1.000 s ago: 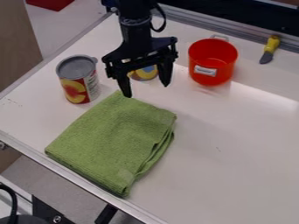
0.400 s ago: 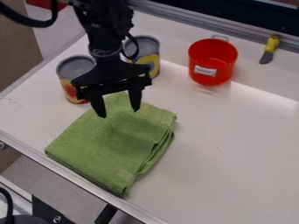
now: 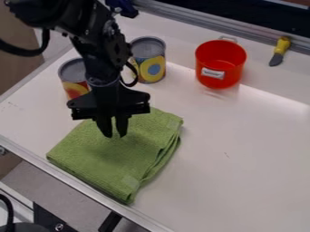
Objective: Moved the cloth near the red can
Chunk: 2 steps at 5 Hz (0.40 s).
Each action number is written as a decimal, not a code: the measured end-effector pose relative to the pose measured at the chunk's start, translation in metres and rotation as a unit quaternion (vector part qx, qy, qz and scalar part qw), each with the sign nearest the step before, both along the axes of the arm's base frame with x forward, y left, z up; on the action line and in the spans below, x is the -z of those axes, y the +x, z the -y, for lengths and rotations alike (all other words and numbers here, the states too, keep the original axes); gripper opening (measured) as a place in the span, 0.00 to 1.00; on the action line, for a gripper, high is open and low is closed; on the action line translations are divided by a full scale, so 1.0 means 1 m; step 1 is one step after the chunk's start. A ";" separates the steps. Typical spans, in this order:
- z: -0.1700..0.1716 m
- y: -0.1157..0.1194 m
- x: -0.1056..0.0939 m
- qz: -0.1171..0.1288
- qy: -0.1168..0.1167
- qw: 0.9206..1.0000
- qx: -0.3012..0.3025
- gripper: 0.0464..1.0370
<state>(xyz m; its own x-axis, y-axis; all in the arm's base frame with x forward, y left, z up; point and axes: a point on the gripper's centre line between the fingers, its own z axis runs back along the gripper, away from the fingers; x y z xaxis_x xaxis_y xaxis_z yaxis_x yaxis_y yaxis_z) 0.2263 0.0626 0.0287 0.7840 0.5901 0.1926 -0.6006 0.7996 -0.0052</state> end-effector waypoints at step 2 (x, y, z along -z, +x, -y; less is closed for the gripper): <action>-0.005 -0.005 0.014 0.004 -0.022 1.000 -0.007 0.01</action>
<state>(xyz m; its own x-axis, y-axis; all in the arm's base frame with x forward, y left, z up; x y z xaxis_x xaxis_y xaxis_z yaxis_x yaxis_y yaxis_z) 0.2211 0.0679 0.0144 0.7747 0.6081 0.1733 -0.6107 0.7906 -0.0445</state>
